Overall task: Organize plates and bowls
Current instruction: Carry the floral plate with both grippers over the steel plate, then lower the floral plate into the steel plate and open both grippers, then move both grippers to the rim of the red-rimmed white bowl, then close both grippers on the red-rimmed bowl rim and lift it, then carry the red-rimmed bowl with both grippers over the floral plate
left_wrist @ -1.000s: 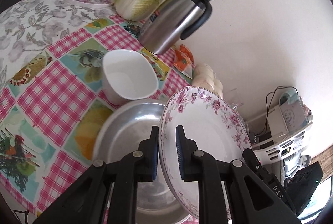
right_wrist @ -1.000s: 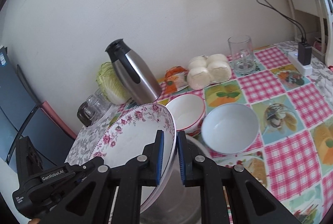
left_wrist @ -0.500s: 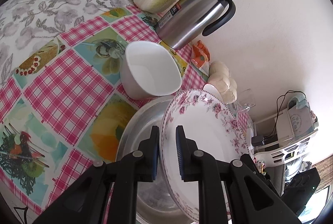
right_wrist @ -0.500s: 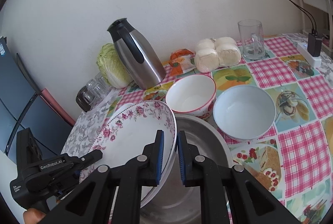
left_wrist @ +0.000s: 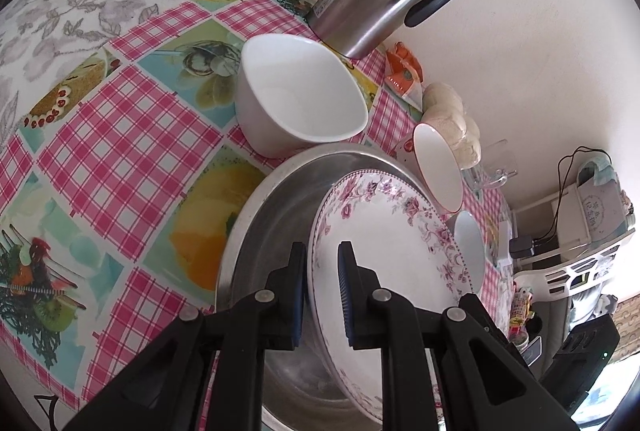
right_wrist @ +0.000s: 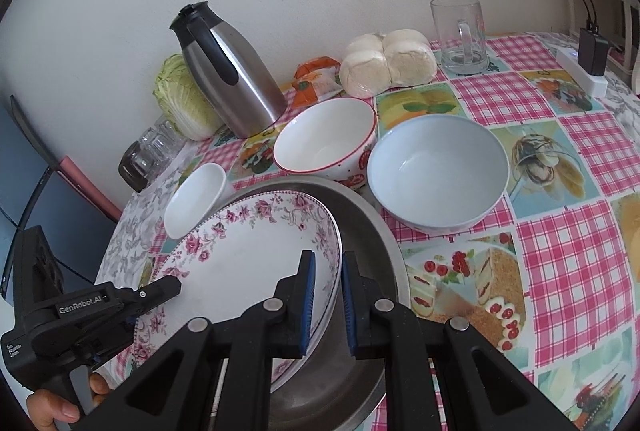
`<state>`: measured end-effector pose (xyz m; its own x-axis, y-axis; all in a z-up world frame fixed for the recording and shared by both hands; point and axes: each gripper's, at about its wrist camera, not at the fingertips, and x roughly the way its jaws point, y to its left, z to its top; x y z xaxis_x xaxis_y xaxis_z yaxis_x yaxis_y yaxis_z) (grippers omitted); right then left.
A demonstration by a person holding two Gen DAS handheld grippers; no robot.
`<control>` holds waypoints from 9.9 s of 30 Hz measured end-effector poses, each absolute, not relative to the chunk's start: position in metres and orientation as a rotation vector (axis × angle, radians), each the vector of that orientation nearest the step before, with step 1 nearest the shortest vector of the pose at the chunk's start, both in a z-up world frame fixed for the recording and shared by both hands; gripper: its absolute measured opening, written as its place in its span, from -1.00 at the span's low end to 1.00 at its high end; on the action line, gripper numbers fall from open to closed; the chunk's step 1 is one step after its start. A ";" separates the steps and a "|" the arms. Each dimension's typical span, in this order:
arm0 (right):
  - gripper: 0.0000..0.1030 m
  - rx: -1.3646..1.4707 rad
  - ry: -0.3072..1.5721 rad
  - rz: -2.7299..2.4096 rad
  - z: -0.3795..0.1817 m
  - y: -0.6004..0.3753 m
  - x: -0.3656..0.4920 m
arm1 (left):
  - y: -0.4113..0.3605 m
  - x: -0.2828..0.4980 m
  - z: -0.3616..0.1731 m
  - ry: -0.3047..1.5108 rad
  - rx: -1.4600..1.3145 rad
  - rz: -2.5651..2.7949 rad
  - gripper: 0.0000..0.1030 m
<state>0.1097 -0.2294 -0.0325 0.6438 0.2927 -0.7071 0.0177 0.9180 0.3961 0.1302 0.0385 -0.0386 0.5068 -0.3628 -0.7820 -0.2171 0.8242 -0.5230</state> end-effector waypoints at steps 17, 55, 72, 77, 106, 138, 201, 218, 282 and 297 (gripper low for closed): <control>-0.73 0.398 0.898 0.151 -0.045 -0.229 0.114 | 0.033 0.137 -0.053 1.102 -0.591 -0.065 -0.69; -0.69 0.307 0.913 0.098 -0.049 -0.231 0.114 | 0.021 0.145 -0.055 1.154 -0.471 0.002 -0.56; -0.55 0.240 0.796 0.078 0.001 -0.230 0.099 | 0.010 0.130 -0.016 1.037 -0.347 0.033 0.22; -0.02 0.201 0.818 0.057 -0.004 -0.228 0.099 | 0.004 0.130 -0.015 1.043 -0.279 0.073 0.40; 1.00 0.177 0.909 -0.019 -0.024 -0.237 0.105 | 0.017 0.134 -0.033 1.084 -0.205 0.261 1.00; 1.00 0.219 0.832 -0.062 -0.014 -0.253 0.119 | -0.016 0.152 0.014 0.784 -0.236 0.001 1.00; -0.86 0.110 1.054 0.099 -0.054 -0.236 0.309 | -0.097 0.320 -0.065 1.208 -0.103 -0.228 -0.82; -0.85 0.084 0.915 0.126 0.023 -0.232 0.241 | -0.087 0.238 0.011 1.009 -0.113 -0.194 -0.82; -0.81 0.249 0.975 0.120 -0.019 -0.181 0.124 | -0.036 0.141 -0.008 1.003 -0.110 -0.126 -0.82; -0.81 0.274 0.994 0.130 -0.032 -0.183 0.130 | -0.038 0.145 -0.017 1.016 -0.103 -0.110 -0.82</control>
